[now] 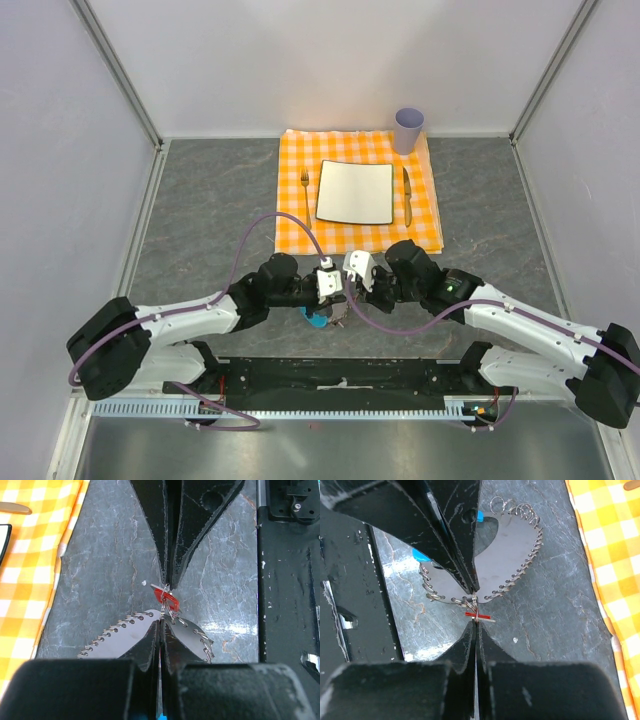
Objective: Put the keys on the keyring
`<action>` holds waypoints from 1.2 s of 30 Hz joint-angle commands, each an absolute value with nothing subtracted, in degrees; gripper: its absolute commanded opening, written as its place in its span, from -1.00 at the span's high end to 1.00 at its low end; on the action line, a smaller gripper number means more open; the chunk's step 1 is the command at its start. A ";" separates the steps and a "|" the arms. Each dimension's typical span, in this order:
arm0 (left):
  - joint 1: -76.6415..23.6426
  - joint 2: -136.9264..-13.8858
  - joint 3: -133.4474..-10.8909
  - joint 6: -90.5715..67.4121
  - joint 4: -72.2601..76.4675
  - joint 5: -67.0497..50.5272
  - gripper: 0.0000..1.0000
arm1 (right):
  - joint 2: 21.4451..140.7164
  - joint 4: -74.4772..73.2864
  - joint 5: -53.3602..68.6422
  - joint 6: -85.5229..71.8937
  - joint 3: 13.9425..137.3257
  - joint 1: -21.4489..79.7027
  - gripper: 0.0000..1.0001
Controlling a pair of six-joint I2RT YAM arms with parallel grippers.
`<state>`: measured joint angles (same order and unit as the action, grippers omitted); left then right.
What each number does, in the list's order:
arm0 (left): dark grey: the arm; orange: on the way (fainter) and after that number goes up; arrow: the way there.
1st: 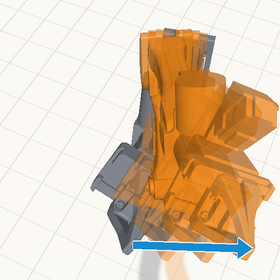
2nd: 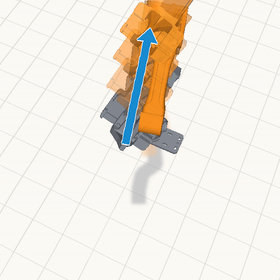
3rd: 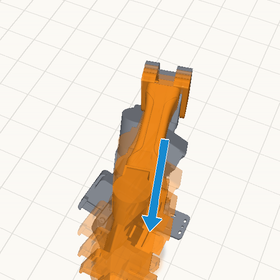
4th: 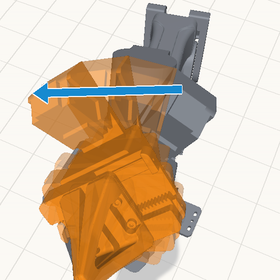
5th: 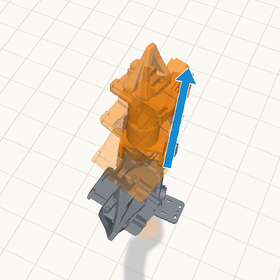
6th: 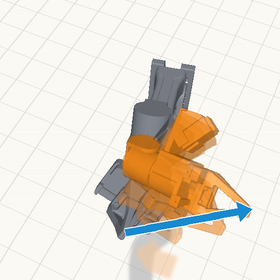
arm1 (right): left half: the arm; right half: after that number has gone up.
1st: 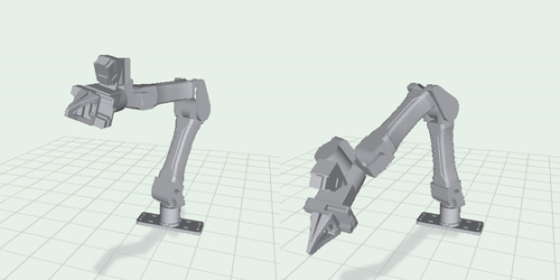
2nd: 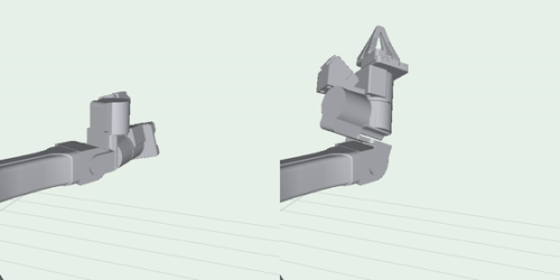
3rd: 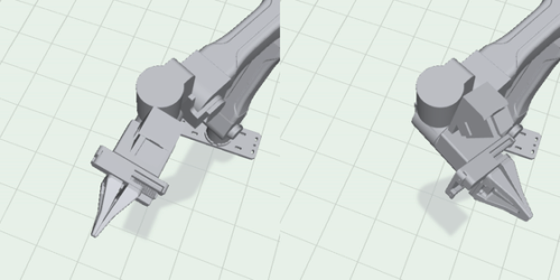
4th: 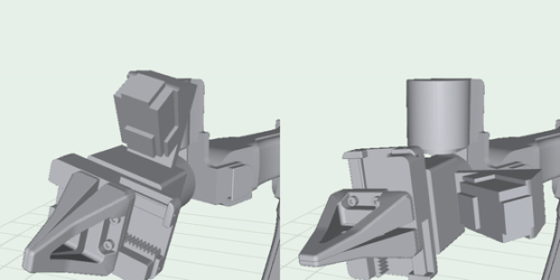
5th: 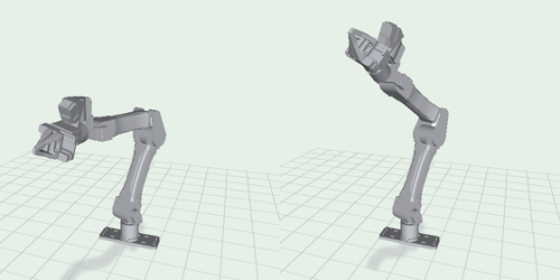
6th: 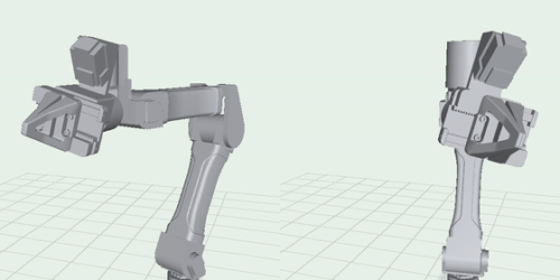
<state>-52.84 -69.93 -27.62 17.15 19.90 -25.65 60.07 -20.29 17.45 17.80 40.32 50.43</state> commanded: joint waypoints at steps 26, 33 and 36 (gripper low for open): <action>-52.91 -68.82 -29.35 15.65 22.68 -20.13 0.96 | 58.02 -20.92 14.25 17.41 41.57 51.50 1.00; -53.09 -74.70 -36.01 8.80 9.51 -21.54 0.81 | 55.20 -20.66 -2.09 9.06 40.43 51.24 1.00; -54.66 -76.82 -37.53 4.58 5.99 -20.58 0.61 | 54.58 -18.81 -8.07 5.02 39.82 51.07 1.00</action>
<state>-52.93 -74.81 -33.65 11.75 12.64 -21.96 55.86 -21.15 2.48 11.22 40.27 51.18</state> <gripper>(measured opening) 0.126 0.007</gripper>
